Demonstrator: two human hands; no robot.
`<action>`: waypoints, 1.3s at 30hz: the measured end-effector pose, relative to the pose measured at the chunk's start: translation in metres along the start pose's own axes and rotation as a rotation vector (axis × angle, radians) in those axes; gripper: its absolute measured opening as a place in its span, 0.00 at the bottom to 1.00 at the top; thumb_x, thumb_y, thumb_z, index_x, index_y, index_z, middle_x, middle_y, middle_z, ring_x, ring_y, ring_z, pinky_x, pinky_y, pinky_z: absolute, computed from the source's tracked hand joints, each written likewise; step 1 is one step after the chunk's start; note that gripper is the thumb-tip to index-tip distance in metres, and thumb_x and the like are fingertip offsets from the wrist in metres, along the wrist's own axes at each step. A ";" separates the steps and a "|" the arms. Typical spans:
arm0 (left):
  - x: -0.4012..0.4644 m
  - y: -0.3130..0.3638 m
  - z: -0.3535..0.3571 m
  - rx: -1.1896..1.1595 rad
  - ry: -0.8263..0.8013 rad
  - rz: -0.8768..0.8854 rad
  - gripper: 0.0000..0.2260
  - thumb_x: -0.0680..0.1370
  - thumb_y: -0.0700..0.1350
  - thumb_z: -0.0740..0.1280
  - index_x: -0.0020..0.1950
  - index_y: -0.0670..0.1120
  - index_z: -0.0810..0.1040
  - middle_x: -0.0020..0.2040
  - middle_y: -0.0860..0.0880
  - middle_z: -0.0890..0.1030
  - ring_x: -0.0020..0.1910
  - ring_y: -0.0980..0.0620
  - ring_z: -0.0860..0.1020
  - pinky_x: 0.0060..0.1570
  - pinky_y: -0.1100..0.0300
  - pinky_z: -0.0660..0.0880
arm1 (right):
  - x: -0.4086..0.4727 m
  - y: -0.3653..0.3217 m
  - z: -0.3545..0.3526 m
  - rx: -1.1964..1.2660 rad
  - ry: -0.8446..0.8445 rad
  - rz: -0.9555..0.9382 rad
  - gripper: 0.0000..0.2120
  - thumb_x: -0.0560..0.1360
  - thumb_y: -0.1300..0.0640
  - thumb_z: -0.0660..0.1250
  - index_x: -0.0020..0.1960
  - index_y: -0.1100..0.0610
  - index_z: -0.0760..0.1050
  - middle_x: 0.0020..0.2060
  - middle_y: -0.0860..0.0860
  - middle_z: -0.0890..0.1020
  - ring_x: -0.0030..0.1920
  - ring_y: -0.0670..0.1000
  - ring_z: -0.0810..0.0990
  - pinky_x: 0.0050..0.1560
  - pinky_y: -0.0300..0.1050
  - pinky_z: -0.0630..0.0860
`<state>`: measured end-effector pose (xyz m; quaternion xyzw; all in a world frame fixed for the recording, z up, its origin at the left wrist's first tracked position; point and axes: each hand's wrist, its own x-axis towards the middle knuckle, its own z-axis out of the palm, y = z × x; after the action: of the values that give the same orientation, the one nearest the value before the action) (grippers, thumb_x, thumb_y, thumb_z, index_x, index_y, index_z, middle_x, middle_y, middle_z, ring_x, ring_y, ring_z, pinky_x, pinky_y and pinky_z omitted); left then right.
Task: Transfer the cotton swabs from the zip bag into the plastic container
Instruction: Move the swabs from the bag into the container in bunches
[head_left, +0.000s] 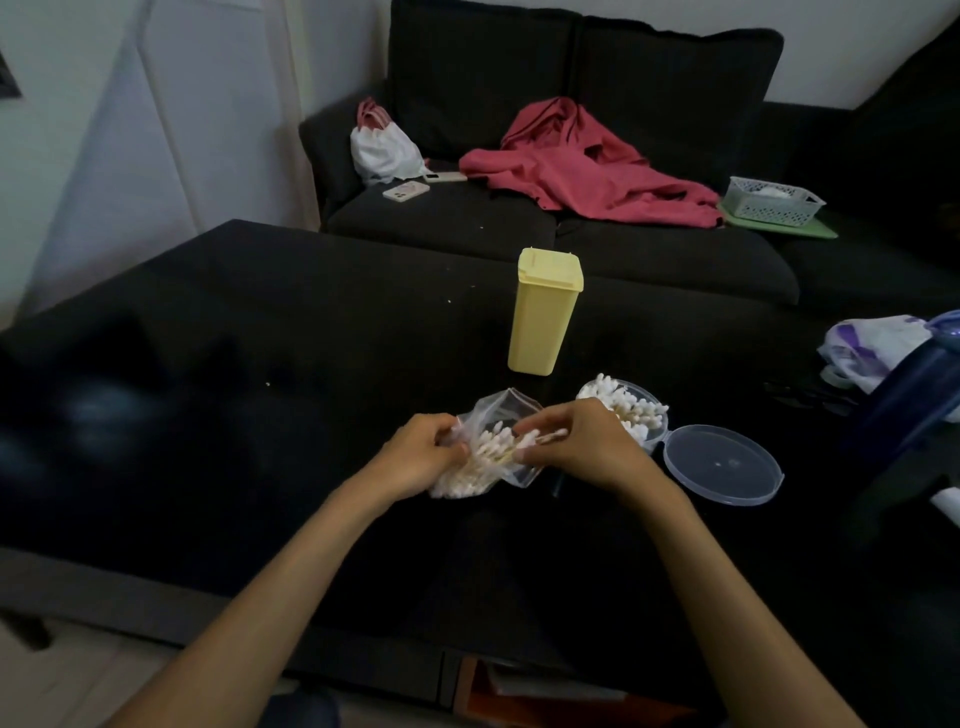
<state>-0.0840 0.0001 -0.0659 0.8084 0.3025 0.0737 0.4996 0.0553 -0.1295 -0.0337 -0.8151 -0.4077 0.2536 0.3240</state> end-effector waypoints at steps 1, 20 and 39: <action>0.000 0.001 0.000 -0.057 -0.021 -0.007 0.04 0.79 0.39 0.64 0.49 0.46 0.77 0.45 0.46 0.81 0.42 0.53 0.80 0.42 0.59 0.78 | 0.000 0.000 0.001 0.020 0.008 -0.004 0.13 0.68 0.56 0.76 0.52 0.53 0.82 0.47 0.48 0.82 0.49 0.46 0.80 0.52 0.40 0.76; -0.001 0.007 0.004 0.022 -0.088 -0.103 0.11 0.78 0.48 0.66 0.58 0.45 0.79 0.53 0.46 0.82 0.53 0.49 0.80 0.61 0.46 0.74 | -0.002 0.002 -0.010 -0.015 -0.024 0.008 0.08 0.72 0.59 0.72 0.50 0.53 0.81 0.42 0.47 0.80 0.40 0.41 0.78 0.37 0.30 0.72; 0.003 0.009 0.005 -0.002 -0.136 -0.117 0.14 0.79 0.46 0.64 0.64 0.45 0.72 0.56 0.46 0.80 0.54 0.51 0.79 0.57 0.55 0.75 | -0.001 -0.004 -0.006 -0.088 -0.031 -0.127 0.05 0.76 0.59 0.66 0.48 0.49 0.79 0.50 0.49 0.81 0.45 0.45 0.81 0.45 0.38 0.78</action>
<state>-0.0762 -0.0050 -0.0613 0.7918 0.3146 -0.0106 0.5235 0.0566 -0.1303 -0.0266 -0.7971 -0.4743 0.2268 0.2970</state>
